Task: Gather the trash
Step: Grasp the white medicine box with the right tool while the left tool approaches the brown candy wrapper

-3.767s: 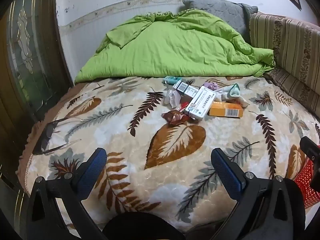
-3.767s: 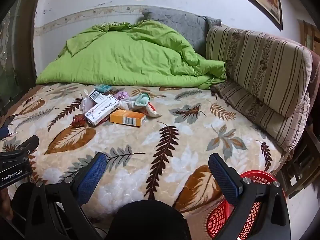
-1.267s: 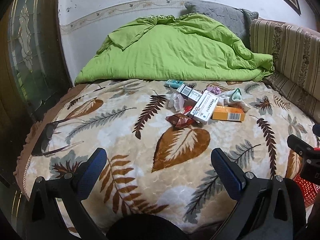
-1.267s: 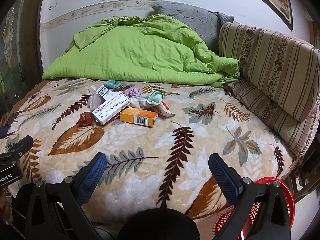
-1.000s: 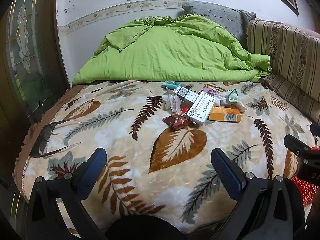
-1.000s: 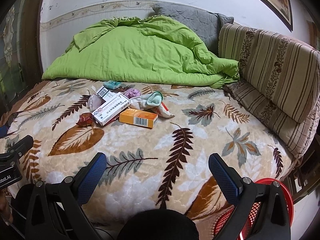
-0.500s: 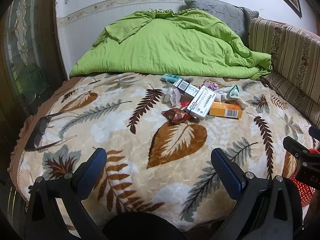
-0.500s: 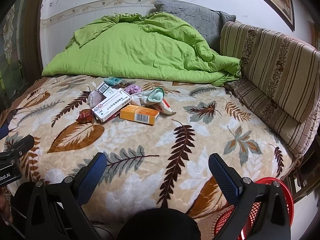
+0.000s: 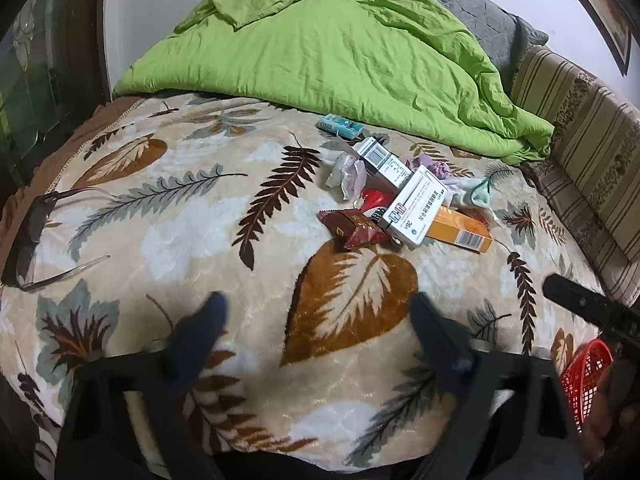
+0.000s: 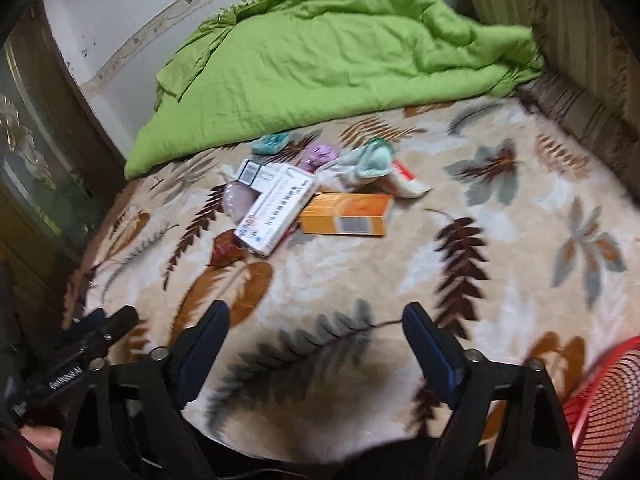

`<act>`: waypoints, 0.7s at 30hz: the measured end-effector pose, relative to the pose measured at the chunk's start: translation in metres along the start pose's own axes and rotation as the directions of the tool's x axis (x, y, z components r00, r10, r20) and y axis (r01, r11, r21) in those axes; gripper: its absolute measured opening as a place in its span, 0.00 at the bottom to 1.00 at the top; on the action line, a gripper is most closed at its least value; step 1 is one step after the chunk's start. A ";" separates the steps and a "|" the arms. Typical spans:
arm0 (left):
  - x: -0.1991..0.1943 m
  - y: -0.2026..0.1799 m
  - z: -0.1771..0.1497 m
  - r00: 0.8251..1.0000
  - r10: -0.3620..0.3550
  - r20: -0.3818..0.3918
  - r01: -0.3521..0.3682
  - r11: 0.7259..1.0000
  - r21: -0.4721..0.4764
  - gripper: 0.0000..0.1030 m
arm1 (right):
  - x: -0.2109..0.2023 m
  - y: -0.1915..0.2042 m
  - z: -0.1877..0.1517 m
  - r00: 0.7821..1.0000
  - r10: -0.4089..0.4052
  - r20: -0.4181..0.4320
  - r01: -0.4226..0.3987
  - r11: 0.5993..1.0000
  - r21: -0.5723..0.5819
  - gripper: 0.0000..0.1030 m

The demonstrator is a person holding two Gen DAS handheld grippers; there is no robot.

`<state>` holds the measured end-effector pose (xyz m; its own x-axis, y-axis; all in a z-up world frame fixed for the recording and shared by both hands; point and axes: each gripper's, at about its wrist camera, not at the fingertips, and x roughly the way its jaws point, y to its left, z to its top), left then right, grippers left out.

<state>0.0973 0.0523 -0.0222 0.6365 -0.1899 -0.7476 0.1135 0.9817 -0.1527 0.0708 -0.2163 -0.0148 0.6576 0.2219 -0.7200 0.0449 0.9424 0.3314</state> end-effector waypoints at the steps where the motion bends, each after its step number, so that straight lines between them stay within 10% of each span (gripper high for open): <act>1: 0.002 0.002 0.001 1.000 -0.004 -0.009 0.004 1.000 -0.003 0.66 | 0.006 0.003 0.003 1.000 0.019 -0.009 -0.019 1.000 0.007 0.85; 7: 0.008 0.013 0.001 1.000 -0.011 -0.020 0.011 1.000 -0.017 0.61 | 0.049 0.020 0.035 0.993 0.096 -0.064 -0.092 0.993 0.070 0.84; 21: 0.030 0.047 0.002 0.998 0.024 -0.062 -0.026 0.999 -0.041 0.61 | 0.178 0.040 0.087 0.977 0.014 -0.212 0.042 0.965 0.258 0.75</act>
<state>0.1233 0.0927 -0.0510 0.5907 -0.1671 -0.7894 0.0654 0.9850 -0.1596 0.2547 -0.1611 -0.0767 0.4839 0.2833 -0.8280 0.2646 0.8545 0.4470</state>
